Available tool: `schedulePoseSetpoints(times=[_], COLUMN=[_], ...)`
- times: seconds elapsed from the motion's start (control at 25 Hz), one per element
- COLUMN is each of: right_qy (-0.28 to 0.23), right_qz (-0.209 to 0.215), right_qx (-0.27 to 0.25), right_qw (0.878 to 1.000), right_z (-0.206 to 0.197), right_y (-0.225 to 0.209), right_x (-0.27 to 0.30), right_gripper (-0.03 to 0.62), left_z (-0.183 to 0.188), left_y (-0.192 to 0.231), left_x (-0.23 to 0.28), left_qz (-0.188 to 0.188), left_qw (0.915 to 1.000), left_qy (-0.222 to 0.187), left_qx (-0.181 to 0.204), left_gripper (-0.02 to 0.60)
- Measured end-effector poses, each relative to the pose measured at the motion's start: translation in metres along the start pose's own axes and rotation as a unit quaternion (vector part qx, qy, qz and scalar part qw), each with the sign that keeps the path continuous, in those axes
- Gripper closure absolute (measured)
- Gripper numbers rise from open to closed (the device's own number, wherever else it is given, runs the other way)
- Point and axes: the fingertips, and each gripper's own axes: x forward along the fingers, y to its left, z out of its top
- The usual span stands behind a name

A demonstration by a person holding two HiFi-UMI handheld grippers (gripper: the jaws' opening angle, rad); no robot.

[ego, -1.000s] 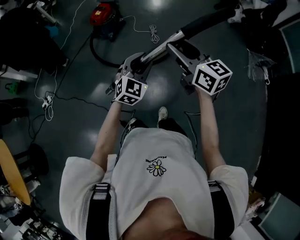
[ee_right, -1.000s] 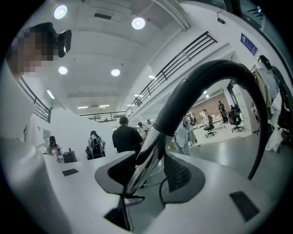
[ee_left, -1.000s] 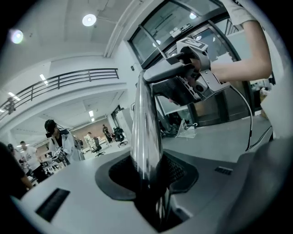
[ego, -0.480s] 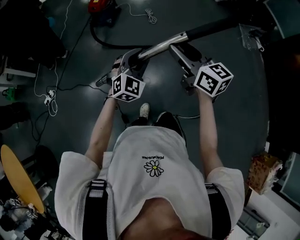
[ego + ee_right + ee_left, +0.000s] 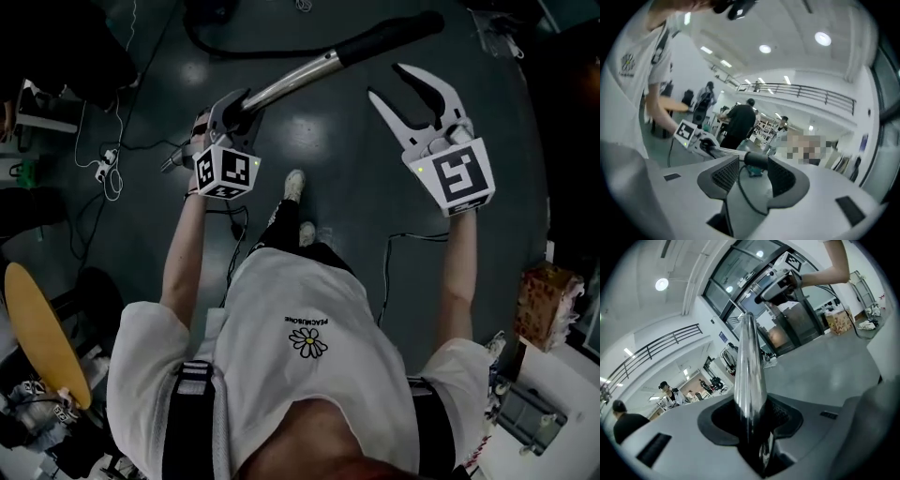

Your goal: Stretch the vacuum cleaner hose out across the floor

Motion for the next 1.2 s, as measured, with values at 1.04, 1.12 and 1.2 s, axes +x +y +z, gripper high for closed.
schedulePoseSetpoints(times=[1.04, 1.12, 1.2], right_qy=[0.529, 0.509, 0.478], right_qz=[0.613, 0.605, 0.593], right_qx=[0.008, 0.041, 0.075], right_qw=[0.588, 0.611, 0.644], right_z=[-0.038, -0.033, -0.023], right_y=[0.363, 0.379, 0.4], right_x=[0.015, 0.03, 0.049], right_gripper=[0.414, 0.416, 0.416], left_z=[-0.119, -0.128, -0.13], left_y=[-0.1, -0.099, -0.098], left_x=[-0.224, -0.23, -0.234], left_qz=[-0.175, -0.18, -0.181], left_qw=[0.9663, 0.9647, 0.9627], left_qy=[-0.034, -0.035, -0.042], left_qx=[0.186, 0.189, 0.197], left_gripper=[0.433, 0.433, 0.431])
